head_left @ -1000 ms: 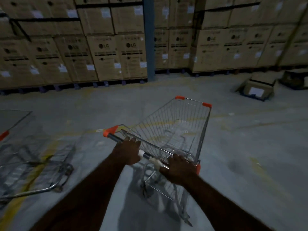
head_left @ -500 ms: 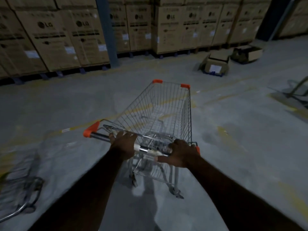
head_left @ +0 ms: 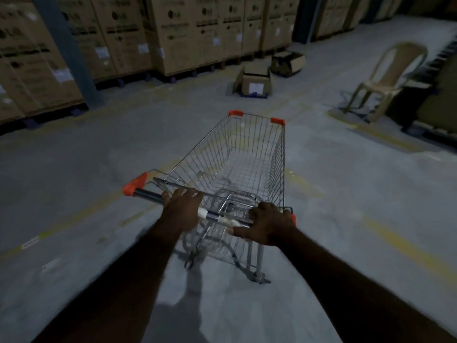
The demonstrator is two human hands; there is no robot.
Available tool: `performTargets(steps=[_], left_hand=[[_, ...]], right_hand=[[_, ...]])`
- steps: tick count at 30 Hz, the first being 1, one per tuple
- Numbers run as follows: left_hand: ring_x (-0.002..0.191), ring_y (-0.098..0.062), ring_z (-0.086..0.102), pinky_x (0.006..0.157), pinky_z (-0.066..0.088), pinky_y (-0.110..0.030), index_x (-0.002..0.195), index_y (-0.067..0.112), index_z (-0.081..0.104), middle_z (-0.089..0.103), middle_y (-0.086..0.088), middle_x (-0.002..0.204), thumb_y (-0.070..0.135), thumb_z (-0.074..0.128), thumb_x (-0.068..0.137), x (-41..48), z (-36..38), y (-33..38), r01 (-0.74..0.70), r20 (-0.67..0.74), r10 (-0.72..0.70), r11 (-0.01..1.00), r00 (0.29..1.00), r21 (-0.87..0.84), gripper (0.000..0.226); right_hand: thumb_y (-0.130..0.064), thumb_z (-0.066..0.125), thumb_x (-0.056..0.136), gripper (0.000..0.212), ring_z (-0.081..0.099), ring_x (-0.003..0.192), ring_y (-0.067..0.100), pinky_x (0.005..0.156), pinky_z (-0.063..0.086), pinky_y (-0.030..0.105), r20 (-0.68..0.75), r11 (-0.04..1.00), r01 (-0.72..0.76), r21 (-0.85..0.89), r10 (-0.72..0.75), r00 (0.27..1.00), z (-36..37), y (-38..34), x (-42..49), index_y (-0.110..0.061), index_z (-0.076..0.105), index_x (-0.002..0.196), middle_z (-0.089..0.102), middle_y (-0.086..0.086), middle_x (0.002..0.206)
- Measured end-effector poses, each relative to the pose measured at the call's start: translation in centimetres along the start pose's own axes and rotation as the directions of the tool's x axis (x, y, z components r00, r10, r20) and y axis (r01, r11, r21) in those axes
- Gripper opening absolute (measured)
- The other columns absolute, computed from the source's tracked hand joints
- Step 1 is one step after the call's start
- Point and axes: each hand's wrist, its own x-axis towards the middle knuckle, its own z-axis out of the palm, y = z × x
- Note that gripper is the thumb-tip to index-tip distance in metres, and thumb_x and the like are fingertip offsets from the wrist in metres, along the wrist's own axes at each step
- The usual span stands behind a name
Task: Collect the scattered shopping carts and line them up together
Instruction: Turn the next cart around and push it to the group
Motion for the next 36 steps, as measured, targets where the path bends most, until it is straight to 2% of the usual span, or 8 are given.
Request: performTargets(steps=[6, 11, 14, 18, 24, 30, 32, 36], left_hand=[[0.139, -0.025, 0.036, 0.113, 0.022, -0.059, 0.152, 0.032, 0.032, 0.038, 0.008, 0.155, 0.038, 0.067, 0.088, 3.3, -1.1, 2.0, -0.205, 0.004, 0.205, 0.978, 0.979, 0.039, 0.074], [0.140, -0.024, 0.036, 0.114, 0.020, -0.055, 0.153, 0.034, 0.033, 0.036, 0.009, 0.157, 0.045, 0.066, 0.088, 5.9, -1.8, 3.6, -0.320, 0.025, 0.319, 0.945, 0.947, 0.064, 0.074], [0.139, -0.025, 0.038, 0.114, 0.021, -0.055, 0.150, 0.037, 0.037, 0.039, 0.009, 0.155, 0.042, 0.064, 0.089, 7.6, -1.7, 4.2, -0.386, 0.032, 0.385, 0.917, 0.922, 0.101, 0.068], [0.139, -0.025, 0.038, 0.115, 0.020, -0.055, 0.149, 0.038, 0.040, 0.038, 0.010, 0.155, 0.036, 0.063, 0.089, 9.1, -1.9, 5.8, -0.464, 0.048, 0.461, 0.880, 0.886, 0.106, 0.064], [0.137, -0.027, 0.039, 0.114, 0.021, -0.057, 0.148, 0.035, 0.042, 0.040, 0.009, 0.153, 0.035, 0.064, 0.090, 9.4, -2.6, 10.8, -0.564, 0.062, 0.560, 0.821, 0.826, 0.089, 0.062], [0.135, -0.027, 0.042, 0.113, 0.024, -0.058, 0.148, 0.034, 0.038, 0.044, 0.006, 0.150, 0.041, 0.069, 0.086, 8.2, -3.0, 17.4, -0.658, 0.089, 0.652, 0.750, 0.753, 0.068, 0.070], [0.138, -0.027, 0.040, 0.114, 0.021, -0.058, 0.150, 0.033, 0.035, 0.040, 0.006, 0.153, 0.043, 0.068, 0.084, 7.8, -3.3, 19.2, -0.676, 0.121, 0.667, 0.735, 0.736, 0.058, 0.075], [0.146, -0.028, 0.030, 0.117, 0.012, -0.061, 0.156, 0.034, 0.027, 0.027, 0.008, 0.163, 0.043, 0.067, 0.080, 6.7, -4.1, 23.8, -0.697, 0.224, 0.684, 0.717, 0.694, -0.031, 0.086]], right_hand=[[-0.111, 0.016, 0.053, 0.126, 0.036, 0.143, 0.027, 0.112, 0.028, 0.063, -0.015, 0.987, -0.158, 0.033, 0.158, 0.987, 0.2, 1.3, -1.3, -0.029, 0.057, 0.139, 0.043, 0.004, 0.153], [-0.110, 0.015, 0.053, 0.126, 0.036, 0.143, 0.030, 0.110, 0.028, 0.066, -0.005, 0.954, -0.285, 0.090, 0.286, 0.958, 0.0, 1.6, -2.3, -0.029, 0.054, 0.141, 0.043, 0.006, 0.154], [-0.110, 0.007, 0.048, 0.132, 0.038, 0.141, 0.033, 0.108, 0.030, 0.067, -0.007, 0.928, -0.351, 0.125, 0.354, 0.935, 0.1, 1.2, -2.9, -0.030, 0.055, 0.141, 0.044, 0.009, 0.152], [-0.108, 0.016, 0.058, 0.121, 0.034, 0.144, 0.033, 0.108, 0.028, 0.066, 0.007, 0.886, -0.440, 0.150, 0.444, 0.896, 0.0, 0.9, -4.0, -0.030, 0.051, 0.144, 0.041, 0.010, 0.155], [-0.109, 0.015, 0.056, 0.124, 0.032, 0.146, 0.032, 0.109, 0.025, 0.067, 0.036, 0.821, -0.537, 0.195, 0.542, 0.840, 0.5, 3.6, -6.2, -0.031, 0.050, 0.146, 0.038, 0.009, 0.157], [-0.107, 0.011, 0.062, 0.120, 0.030, 0.148, 0.030, 0.113, 0.026, 0.067, 0.021, 0.769, -0.595, 0.232, 0.608, 0.794, 1.7, 8.5, -9.8, -0.032, 0.041, 0.150, 0.038, 0.008, 0.158], [-0.105, 0.005, 0.065, 0.119, 0.031, 0.148, 0.028, 0.113, 0.026, 0.066, 0.014, 0.755, -0.615, 0.228, 0.628, 0.778, 1.9, 9.8, -10.9, -0.032, 0.039, 0.152, 0.038, 0.008, 0.158], [-0.109, -0.002, 0.055, 0.133, 0.031, 0.148, 0.028, 0.114, 0.025, 0.067, 0.024, 0.688, -0.665, 0.290, 0.689, 0.724, 2.7, 12.7, -13.6, -0.029, 0.041, 0.153, 0.038, 0.008, 0.160]])
